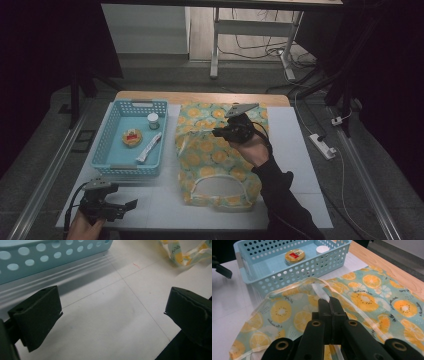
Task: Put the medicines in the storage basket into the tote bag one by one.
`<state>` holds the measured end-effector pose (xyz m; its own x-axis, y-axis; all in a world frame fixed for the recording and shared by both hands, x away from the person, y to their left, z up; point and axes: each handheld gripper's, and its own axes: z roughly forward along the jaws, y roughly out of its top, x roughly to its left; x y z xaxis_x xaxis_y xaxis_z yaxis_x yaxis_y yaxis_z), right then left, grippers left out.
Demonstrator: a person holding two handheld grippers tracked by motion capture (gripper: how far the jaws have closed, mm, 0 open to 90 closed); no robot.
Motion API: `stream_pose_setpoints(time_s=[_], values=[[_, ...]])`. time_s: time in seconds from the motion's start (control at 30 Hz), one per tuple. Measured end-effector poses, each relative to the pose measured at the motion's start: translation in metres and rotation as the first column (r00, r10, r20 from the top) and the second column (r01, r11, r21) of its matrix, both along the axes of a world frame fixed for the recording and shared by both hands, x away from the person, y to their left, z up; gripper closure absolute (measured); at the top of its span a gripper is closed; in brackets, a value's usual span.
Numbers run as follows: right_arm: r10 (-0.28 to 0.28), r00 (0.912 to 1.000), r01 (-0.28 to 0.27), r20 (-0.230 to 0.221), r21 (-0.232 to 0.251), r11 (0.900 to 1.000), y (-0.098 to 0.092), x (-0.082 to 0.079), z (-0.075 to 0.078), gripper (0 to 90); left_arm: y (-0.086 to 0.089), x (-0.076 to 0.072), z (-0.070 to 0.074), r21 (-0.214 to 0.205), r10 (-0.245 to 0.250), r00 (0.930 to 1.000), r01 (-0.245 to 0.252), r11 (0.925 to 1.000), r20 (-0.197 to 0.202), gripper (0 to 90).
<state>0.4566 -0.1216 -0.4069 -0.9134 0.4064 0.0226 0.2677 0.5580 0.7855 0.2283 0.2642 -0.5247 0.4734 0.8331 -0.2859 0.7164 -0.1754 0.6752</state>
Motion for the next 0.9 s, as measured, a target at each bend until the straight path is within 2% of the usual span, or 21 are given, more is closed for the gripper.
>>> stream_pose_setpoints(time_s=[0.4,0.6,0.9], values=[[-0.01,0.9999,0.01,-0.008,0.014,0.9999,-0.002,0.0,-0.001,90.0,-0.002,0.0,0.002,0.012,-0.006,1.0,0.006,0.9999,-0.004,0.0],[-0.007,0.9998,0.007,-0.017,0.014,0.9999,-0.002,0.001,-0.002,90.0,-0.002,0.0,0.006,0.011,-0.007,0.9999,0.006,0.9999,0.009,0.0],[0.0,0.9997,0.0,-0.023,0.018,0.9998,-0.003,0.002,-0.002,90.0,-0.001,0.0,0.014,-0.034,-0.03,0.9986,0.032,0.9989,0.042,0.0]])
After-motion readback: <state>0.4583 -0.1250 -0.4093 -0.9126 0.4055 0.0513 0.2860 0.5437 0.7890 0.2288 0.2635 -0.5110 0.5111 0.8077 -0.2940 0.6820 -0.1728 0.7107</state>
